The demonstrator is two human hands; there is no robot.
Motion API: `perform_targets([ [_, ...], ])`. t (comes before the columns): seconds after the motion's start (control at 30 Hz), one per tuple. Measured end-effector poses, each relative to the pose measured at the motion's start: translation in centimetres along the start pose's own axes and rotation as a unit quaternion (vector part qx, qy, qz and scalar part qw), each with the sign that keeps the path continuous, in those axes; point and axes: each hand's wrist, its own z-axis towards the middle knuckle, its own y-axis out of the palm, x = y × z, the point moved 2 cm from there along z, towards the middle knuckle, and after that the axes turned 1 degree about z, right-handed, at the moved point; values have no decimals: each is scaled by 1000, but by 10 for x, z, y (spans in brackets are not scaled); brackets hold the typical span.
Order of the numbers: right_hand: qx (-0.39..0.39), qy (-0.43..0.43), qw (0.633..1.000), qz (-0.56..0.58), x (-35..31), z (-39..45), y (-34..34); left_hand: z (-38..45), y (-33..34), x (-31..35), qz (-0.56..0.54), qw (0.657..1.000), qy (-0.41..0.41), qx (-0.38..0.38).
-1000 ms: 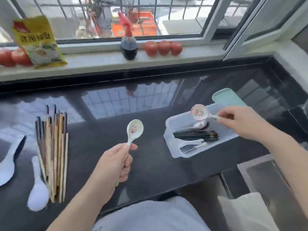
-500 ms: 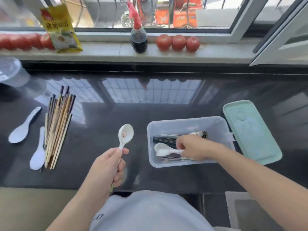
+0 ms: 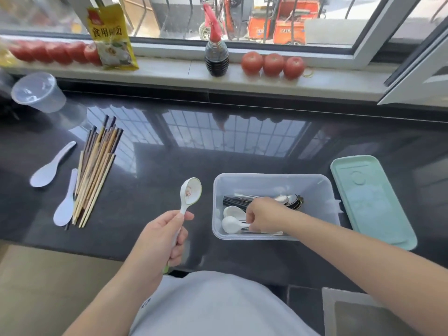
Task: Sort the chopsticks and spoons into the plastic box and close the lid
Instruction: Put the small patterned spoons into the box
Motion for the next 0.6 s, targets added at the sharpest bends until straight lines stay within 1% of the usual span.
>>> perform_targets([
  [0.13,-24,-15,998,-51,0,3,-1,0,10,2,-2,1000,5,-15],
  [0.2,-18,-16,999,-43,5,-4,-9,-1,13,4,4,1000,13,-27],
  [0.23,-1,-13,1000,-10,10,-11,-18,-2,15,6,9,999,20,-34],
  [0.27,20,-5,998,54,16,-21,-30,-3,18,8,15,999,28,-41],
  [0.3,43,6,989,141,22,-34,-41,-4,21,11,20,998,37,-49],
  [0.33,63,4,971,232,26,-48,-51,-4,27,14,22,997,46,-62],
  [0.37,72,-12,945,320,25,-62,-58,-4,34,19,20,995,55,-81],
  [0.43,63,-68,883,461,9,-85,-63,-3,54,29,-8,988,58,-146],
  [0.5,36,-139,829,540,-14,-97,-60,-3,78,38,-56,970,45,-234],
  [0.53,20,-161,799,578,-23,-100,-57,-5,88,43,-74,958,43,-273],
  [0.6,5,-173,744,646,-30,-100,-51,-8,104,47,-87,944,43,-316],
])
